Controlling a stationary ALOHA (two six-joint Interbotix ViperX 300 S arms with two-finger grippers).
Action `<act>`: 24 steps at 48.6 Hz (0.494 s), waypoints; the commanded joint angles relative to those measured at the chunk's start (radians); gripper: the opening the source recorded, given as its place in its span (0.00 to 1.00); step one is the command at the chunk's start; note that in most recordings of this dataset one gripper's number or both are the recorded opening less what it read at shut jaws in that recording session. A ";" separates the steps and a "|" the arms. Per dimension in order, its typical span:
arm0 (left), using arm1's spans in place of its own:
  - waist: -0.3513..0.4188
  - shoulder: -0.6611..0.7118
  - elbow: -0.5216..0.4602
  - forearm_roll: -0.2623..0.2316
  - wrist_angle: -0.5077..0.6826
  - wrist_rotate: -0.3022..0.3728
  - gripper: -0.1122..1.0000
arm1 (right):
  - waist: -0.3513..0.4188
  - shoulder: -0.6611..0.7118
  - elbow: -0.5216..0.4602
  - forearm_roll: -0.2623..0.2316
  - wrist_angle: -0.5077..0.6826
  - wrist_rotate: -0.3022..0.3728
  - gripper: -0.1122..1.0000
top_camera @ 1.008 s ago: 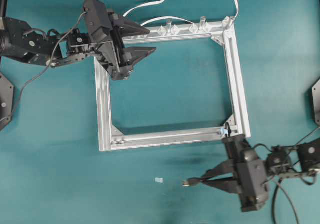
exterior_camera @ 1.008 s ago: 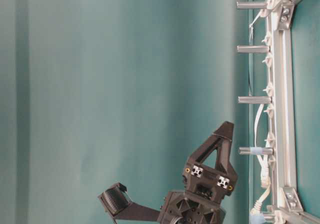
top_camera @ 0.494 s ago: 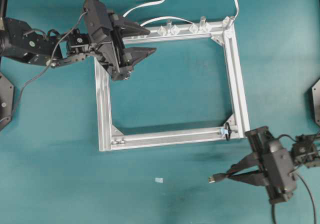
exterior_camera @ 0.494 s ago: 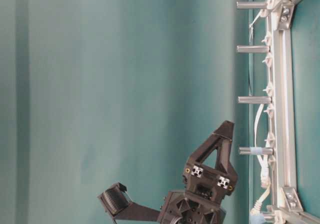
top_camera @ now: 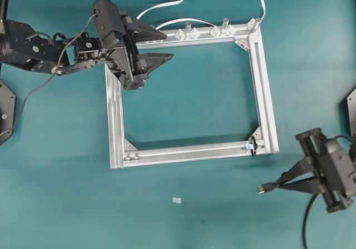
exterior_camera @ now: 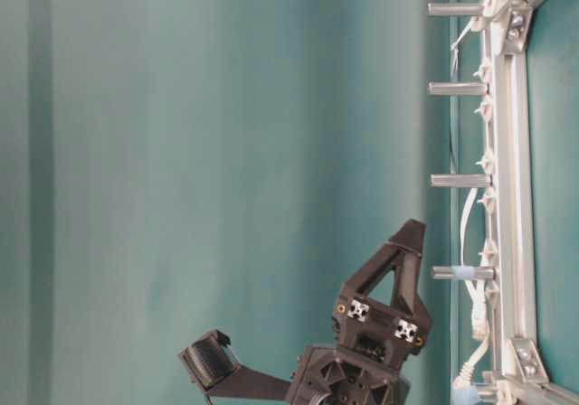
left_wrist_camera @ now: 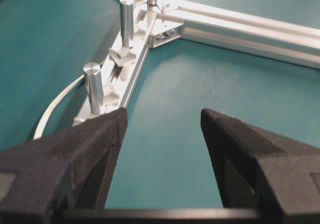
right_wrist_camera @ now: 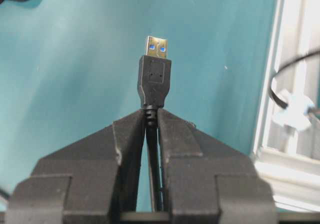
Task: Insert the wire through the string loop located on the right side.
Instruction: 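Lift the USB cable with the right gripper and swing it rightward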
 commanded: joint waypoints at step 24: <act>-0.003 -0.023 -0.018 0.002 0.021 -0.008 0.69 | 0.005 -0.143 0.077 0.002 -0.003 0.000 0.20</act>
